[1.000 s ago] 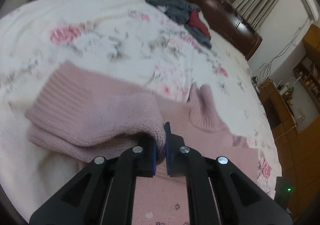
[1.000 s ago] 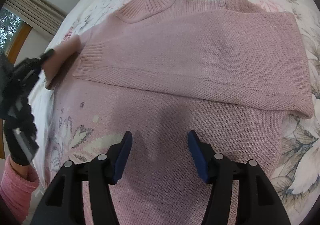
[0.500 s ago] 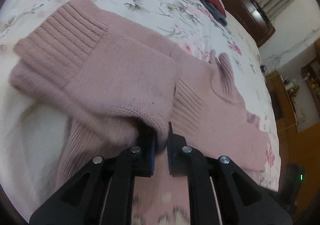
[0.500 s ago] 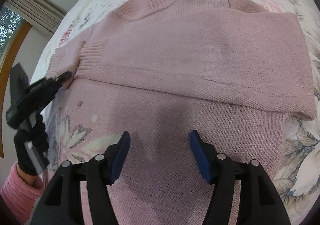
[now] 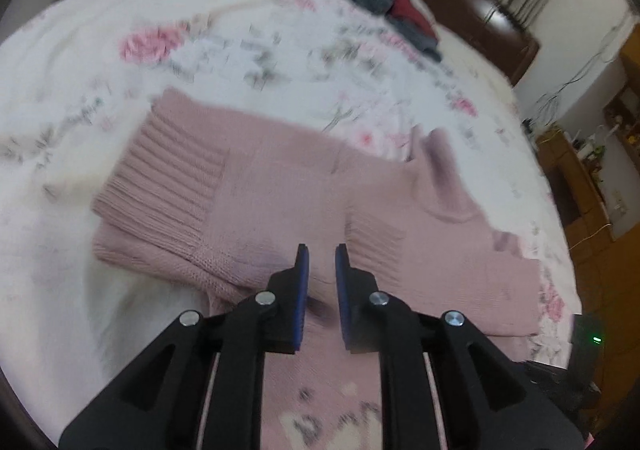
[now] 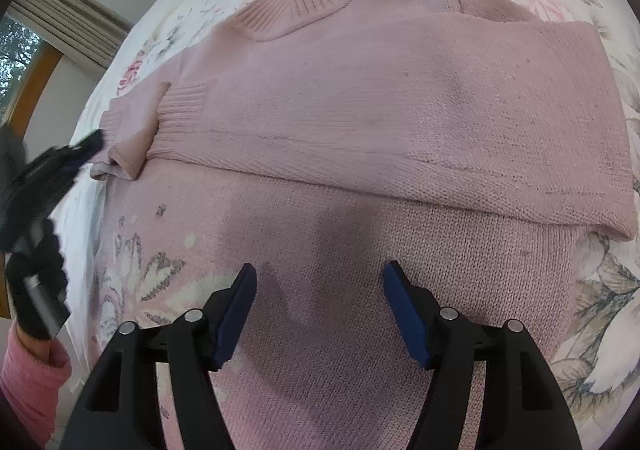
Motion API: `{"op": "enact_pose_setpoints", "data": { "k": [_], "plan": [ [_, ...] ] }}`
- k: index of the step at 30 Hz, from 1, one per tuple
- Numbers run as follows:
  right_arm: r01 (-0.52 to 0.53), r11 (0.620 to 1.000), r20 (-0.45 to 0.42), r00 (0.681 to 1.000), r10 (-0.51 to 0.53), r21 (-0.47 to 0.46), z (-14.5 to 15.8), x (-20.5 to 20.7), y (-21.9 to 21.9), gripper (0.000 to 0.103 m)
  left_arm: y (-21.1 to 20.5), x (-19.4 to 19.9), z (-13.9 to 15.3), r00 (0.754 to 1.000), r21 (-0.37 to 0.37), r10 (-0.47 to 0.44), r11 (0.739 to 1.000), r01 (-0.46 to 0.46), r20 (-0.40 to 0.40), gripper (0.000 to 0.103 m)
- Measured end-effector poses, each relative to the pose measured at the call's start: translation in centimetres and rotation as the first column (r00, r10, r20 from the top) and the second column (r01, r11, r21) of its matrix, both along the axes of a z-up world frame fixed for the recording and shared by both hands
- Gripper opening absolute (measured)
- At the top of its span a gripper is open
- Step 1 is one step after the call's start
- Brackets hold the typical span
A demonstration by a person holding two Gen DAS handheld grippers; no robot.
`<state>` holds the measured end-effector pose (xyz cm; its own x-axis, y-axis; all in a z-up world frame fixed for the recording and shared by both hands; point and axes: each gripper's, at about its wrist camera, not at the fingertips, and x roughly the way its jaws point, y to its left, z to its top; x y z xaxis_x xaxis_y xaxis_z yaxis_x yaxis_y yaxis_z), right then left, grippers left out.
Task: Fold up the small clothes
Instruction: 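Fold the held sleeve across the sweater body with the left gripper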
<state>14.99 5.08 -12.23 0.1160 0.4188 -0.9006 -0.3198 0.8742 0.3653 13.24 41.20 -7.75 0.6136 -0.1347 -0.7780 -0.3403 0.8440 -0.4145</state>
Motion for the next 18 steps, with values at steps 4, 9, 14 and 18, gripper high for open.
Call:
{"op": "enact_pose_setpoints", "data": {
  "k": [4, 9, 14, 18],
  "plan": [
    [-0.002, 1.0, -0.002, 1.0, 0.002, 0.003, 0.0, -0.1, 0.0, 0.067, 0.4, 1.1, -3.4, 0.997, -0.012, 0.011, 1.0, -0.012, -0.08, 0.012],
    [-0.003, 1.0, -0.004, 1.0, 0.003, -0.017, 0.0, 0.1, 0.5, 0.068, 0.6, 0.9, -3.9, 0.997, -0.01, -0.015, 1.0, 0.015, -0.077, 0.011],
    [0.008, 1.0, -0.032, 0.999, -0.007, 0.028, 0.9, 0.6, 1.9, 0.068, 2.6, -1.7, -0.6, 1.0, -0.002, 0.03, 1.0, -0.03, 0.0, 0.022],
    [-0.03, 0.995, -0.036, 0.999, 0.033, 0.092, 2.2, 1.5, 6.0, 0.068, 4.3, -3.1, 1.5, 0.999, 0.098, 0.053, 0.994, -0.053, -0.001, 0.032]
  ]
}}
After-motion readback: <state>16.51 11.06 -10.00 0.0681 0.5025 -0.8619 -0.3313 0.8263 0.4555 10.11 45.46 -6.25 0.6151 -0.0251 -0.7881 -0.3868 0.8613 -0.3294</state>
